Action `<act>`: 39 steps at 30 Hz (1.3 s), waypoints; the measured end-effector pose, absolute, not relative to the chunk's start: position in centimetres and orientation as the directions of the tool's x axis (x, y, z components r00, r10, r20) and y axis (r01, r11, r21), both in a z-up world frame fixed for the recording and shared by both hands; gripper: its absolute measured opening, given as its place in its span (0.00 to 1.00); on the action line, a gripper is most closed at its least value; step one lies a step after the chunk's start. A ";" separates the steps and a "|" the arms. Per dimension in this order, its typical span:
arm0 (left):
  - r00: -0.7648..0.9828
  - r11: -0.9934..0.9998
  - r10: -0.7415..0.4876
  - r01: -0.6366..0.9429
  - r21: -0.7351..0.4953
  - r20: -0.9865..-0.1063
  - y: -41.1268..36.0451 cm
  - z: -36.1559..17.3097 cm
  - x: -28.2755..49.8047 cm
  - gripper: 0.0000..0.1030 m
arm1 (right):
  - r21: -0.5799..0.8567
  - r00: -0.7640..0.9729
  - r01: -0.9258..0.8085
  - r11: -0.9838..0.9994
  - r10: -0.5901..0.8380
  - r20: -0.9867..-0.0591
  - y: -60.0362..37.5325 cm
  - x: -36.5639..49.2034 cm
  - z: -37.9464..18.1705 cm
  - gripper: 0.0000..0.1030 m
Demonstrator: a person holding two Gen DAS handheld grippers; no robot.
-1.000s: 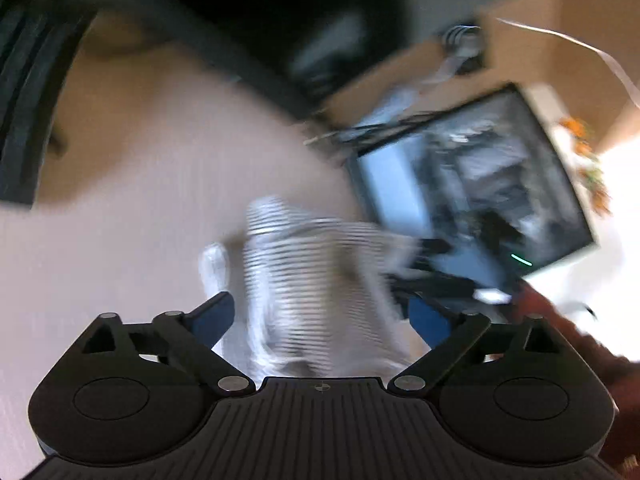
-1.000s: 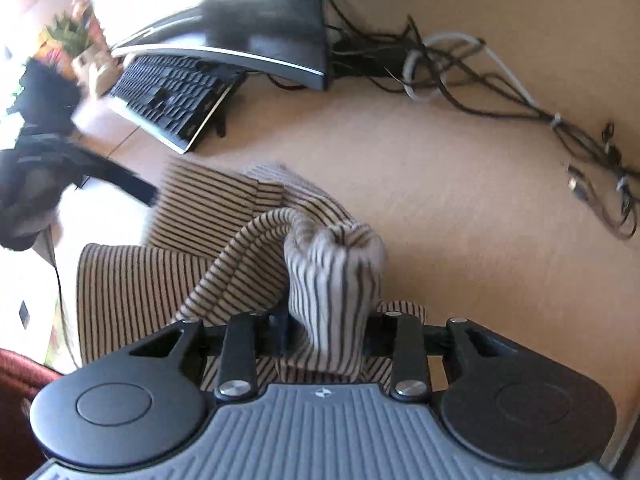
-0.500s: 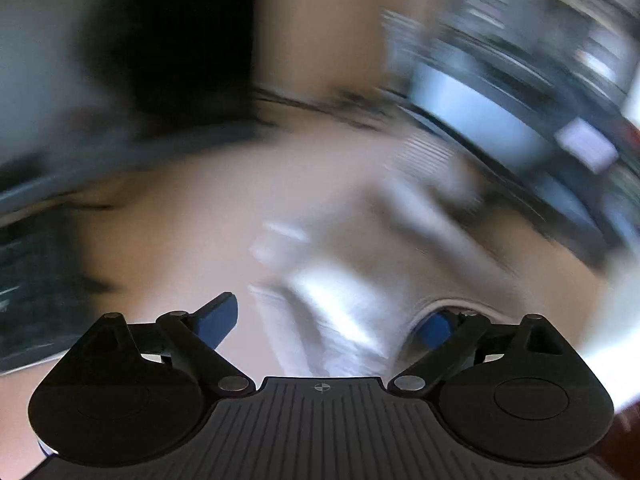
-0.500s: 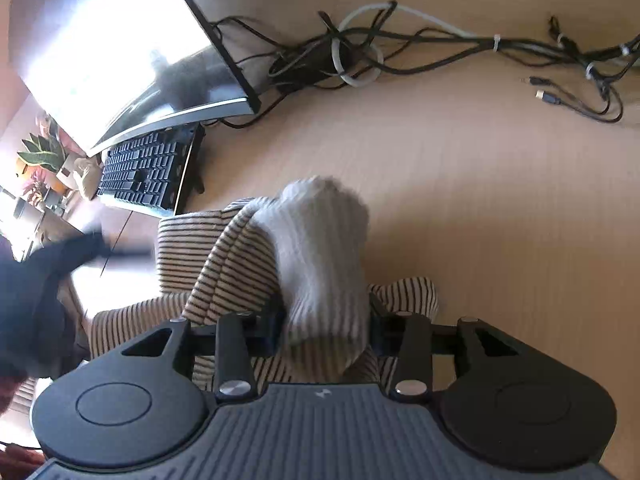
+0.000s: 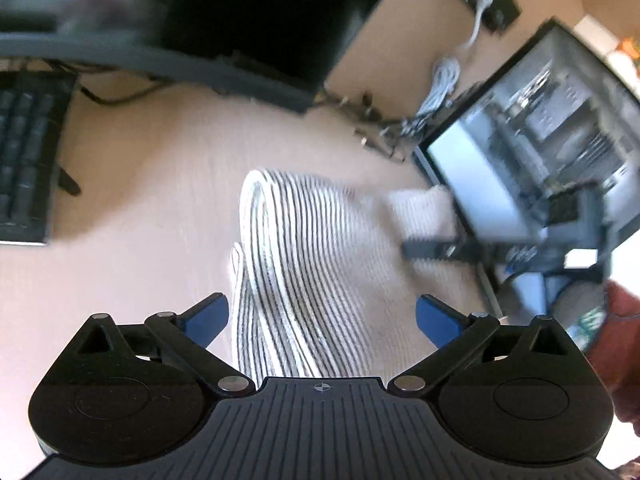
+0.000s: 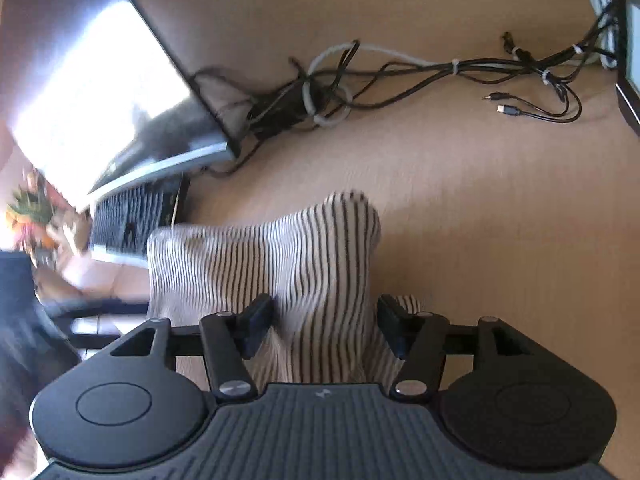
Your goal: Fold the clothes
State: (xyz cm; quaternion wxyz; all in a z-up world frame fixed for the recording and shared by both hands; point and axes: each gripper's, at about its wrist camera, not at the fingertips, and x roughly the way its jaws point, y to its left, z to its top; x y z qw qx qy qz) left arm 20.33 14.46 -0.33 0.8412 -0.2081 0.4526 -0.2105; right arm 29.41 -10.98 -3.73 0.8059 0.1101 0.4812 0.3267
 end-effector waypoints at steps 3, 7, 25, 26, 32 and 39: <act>0.490 0.795 -0.581 0.170 -0.582 -0.650 13.6 -0.9 20.9 0.94 | 0.531 0.320 -0.415 0.739 0.665 -0.675 -10.8 29.4 -3.8 0.37; 0.472 0.746 -0.642 0.204 -0.634 -0.604 12.8 -0.6 20.6 0.73 | 0.591 0.305 -0.390 0.706 0.705 -0.641 -11.6 27.5 -2.7 0.26; 0.585 0.821 -0.528 0.164 -0.547 -0.616 14.1 2.5 19.6 0.67 | 0.478 0.430 -0.363 0.800 0.599 -0.675 -10.7 26.7 -5.4 0.29; 0.607 0.830 -0.521 0.197 -0.522 -0.599 14.1 3.6 19.3 0.67 | 0.486 0.433 -0.364 0.795 0.606 -0.667 -10.5 27.2 -5.7 0.30; 0.549 0.735 -0.677 0.493 -0.465 -0.489 8.5 8.0 18.9 0.85 | 0.537 0.409 -0.339 0.773 0.635 -0.655 -11.7 27.5 -4.9 0.46; 0.480 0.822 -0.564 0.401 -0.403 -0.672 7.3 1.1 23.2 0.72 | 0.305 0.618 -0.422 0.854 0.517 -0.593 -15.4 21.3 0.9 0.30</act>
